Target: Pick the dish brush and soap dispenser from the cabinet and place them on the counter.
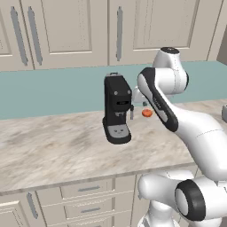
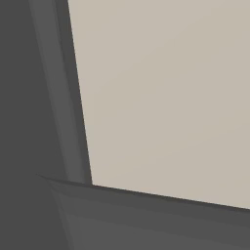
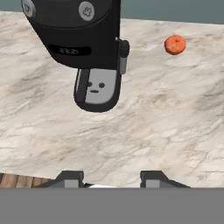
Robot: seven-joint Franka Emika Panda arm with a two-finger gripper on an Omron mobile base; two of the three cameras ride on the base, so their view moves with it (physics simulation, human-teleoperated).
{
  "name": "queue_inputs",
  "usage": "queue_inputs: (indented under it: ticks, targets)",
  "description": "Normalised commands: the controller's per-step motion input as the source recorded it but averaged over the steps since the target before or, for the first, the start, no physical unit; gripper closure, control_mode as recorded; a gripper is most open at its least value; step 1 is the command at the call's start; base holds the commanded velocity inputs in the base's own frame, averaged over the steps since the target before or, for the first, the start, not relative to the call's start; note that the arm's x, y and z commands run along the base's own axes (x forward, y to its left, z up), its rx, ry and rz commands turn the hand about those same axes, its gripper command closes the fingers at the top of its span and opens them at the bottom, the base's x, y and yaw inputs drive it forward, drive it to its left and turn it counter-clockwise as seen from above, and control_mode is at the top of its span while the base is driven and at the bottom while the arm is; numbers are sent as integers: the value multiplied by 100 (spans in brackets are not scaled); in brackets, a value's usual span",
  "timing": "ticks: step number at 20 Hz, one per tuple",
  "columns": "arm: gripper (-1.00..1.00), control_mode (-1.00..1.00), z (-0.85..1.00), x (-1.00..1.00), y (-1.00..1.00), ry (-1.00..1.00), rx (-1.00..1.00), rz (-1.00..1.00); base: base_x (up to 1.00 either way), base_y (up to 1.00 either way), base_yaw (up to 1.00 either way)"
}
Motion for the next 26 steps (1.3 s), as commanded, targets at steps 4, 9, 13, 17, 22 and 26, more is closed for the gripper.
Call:
queue_inputs:
  ticks: [4,9,13,17,22,26]
  targets:
    - [-100,-100,0,-1,1,0,0,0,0,0,0]
    - [-100,-100,17,-21,8,-20,0,0,0,0,0]
    - [-100,-100,36,-26,10,-30,0,0,0,0,0]
    - [-100,-100,41,-35,11,-34,0,0,0,0,0]
    - [-100,-100,36,-37,14,-32,0,0,0,0,0]
    - [-100,-100,26,-30,11,-29,0,2,0,0,0]
